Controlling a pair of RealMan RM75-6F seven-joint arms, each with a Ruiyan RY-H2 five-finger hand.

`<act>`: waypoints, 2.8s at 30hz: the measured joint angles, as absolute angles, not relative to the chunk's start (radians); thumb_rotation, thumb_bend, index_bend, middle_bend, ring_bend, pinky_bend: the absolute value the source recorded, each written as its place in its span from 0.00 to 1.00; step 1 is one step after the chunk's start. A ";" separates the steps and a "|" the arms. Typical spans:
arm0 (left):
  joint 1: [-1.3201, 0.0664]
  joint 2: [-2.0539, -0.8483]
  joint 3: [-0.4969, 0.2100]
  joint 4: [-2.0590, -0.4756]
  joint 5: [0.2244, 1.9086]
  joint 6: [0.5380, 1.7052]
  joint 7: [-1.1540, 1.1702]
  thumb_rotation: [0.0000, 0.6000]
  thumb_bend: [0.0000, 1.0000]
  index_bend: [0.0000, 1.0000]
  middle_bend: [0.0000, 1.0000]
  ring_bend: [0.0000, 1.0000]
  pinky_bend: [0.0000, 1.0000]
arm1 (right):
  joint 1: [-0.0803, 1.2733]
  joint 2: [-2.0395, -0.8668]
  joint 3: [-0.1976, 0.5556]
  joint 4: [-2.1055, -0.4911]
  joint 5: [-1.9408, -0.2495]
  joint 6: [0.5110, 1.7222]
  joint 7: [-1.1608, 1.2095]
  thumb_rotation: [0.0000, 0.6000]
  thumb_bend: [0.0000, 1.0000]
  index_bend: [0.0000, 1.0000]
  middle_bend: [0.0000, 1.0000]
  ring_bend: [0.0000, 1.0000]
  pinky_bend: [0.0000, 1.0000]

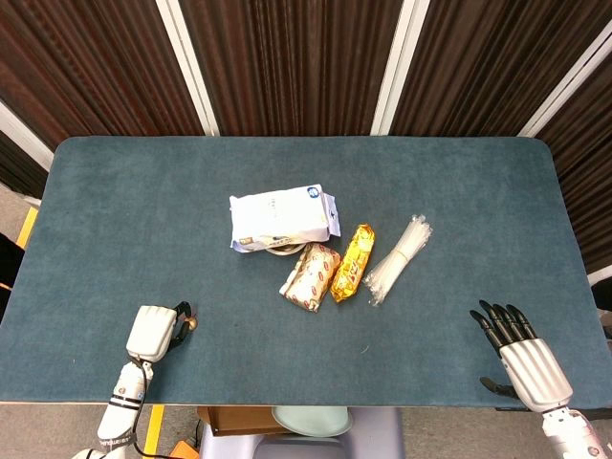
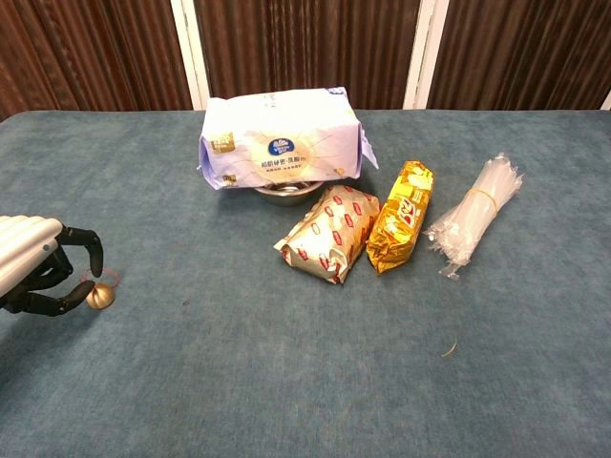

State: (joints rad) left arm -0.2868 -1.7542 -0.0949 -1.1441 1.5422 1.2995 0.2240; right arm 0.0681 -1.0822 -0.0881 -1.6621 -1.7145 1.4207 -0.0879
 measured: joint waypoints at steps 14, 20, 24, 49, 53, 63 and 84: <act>-0.301 -1.760 -0.074 -1.131 1.516 1.292 0.237 1.00 0.44 0.54 1.00 1.00 1.00 | 0.067 -1.080 -0.090 -1.664 -1.712 1.427 -0.082 1.00 0.21 0.00 0.00 0.00 0.00; -0.305 -1.759 -0.068 -1.130 1.511 1.297 0.241 1.00 0.44 0.57 1.00 1.00 1.00 | 0.068 -1.079 -0.090 -1.664 -1.710 1.427 -0.084 1.00 0.21 0.00 0.00 0.00 0.00; -0.307 -1.759 -0.065 -1.128 1.508 1.298 0.242 1.00 0.44 0.58 1.00 1.00 1.00 | 0.067 -1.080 -0.090 -1.664 -1.709 1.427 -0.085 1.00 0.21 0.00 0.00 0.00 0.00; -0.319 -1.767 -0.052 -1.101 1.504 1.317 0.229 1.00 0.45 0.71 1.00 1.00 1.00 | 0.067 -1.083 -0.092 -1.664 -1.707 1.427 -0.097 1.00 0.21 0.00 0.00 0.00 0.00; -0.319 -1.767 -0.052 -1.099 1.505 1.325 0.227 1.00 0.45 0.71 1.00 1.00 1.00 | 0.067 -1.083 -0.092 -1.664 -1.707 1.427 -0.098 1.00 0.21 0.00 0.00 0.00 0.00; -0.334 -1.750 -0.074 -1.081 1.516 1.357 0.243 1.00 0.45 0.71 1.00 1.00 1.00 | 0.066 -1.083 -0.096 -1.663 -1.714 1.432 -0.096 1.00 0.21 0.00 0.00 0.00 0.00; -0.335 -1.705 -0.069 -1.211 1.535 1.365 0.245 1.00 0.45 0.71 1.00 1.00 1.00 | 0.064 -1.076 -0.101 -1.659 -1.722 1.438 -0.074 1.00 0.21 0.00 0.00 0.00 0.00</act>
State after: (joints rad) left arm -0.3354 -1.7054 -0.0687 -1.2107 1.5354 1.3654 0.2455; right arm 0.0639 -1.0757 -0.1009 -1.6594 -1.7215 1.4380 -0.0738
